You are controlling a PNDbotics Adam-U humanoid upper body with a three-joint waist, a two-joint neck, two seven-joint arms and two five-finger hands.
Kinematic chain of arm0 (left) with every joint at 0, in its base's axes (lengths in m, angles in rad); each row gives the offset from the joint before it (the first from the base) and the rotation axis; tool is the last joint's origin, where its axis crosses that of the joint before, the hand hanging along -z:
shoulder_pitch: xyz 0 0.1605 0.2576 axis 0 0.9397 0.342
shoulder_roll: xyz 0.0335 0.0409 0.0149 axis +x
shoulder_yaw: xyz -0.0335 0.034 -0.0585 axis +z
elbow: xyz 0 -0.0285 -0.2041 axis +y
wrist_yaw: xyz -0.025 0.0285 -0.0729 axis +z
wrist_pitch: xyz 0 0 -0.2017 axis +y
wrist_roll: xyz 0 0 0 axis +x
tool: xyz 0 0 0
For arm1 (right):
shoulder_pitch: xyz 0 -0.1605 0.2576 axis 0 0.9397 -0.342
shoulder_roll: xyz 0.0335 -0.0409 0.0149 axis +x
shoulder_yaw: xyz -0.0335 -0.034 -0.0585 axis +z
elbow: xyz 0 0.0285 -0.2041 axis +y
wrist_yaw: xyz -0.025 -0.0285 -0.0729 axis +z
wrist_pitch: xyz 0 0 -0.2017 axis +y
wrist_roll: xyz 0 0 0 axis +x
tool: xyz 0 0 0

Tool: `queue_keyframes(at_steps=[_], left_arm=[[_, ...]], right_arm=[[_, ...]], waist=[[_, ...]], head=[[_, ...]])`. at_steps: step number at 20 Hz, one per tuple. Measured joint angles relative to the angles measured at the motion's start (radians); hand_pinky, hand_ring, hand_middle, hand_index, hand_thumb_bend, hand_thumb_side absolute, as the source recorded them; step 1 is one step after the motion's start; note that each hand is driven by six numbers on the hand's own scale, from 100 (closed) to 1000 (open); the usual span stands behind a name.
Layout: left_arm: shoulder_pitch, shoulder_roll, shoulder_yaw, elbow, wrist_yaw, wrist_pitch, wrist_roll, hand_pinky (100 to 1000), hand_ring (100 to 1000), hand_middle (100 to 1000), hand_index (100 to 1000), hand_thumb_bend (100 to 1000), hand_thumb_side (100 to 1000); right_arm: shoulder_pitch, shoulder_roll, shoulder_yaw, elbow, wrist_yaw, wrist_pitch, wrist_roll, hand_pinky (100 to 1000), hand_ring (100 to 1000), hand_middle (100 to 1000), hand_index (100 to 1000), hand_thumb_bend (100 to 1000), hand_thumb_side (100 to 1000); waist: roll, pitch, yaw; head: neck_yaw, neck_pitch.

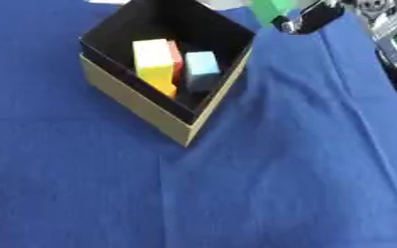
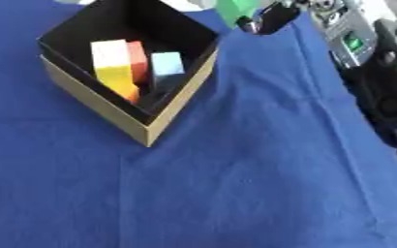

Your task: Pick up objects on the table and place them in the box.

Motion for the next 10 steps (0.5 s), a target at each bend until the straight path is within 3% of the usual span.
queue_keyframes(at_steps=[5, 10], left_arm=[[0.002, 0.001, 0.0, 0.0, -0.004, 0.002, 0.002, 794, 864, 801, 886, 269, 728], [-0.003, 0.001, -0.001, 0.0, -0.003, 0.005, -0.001, 795, 864, 801, 887, 272, 726]], right_arm=[[-0.058, 0.009, 0.032, -0.121, -0.06, 0.005, 0.079, 831, 775, 592, 672, 100, 100], [-0.1, 0.086, 0.135, -0.146, -0.118, 0.003, 0.15, 831, 778, 610, 693, 100, 100]], waist=[[-0.007, -0.027, -0.006], [-0.01, -0.047, 0.005]], head=[[0.001, 0.027], [-0.008, 0.043]])
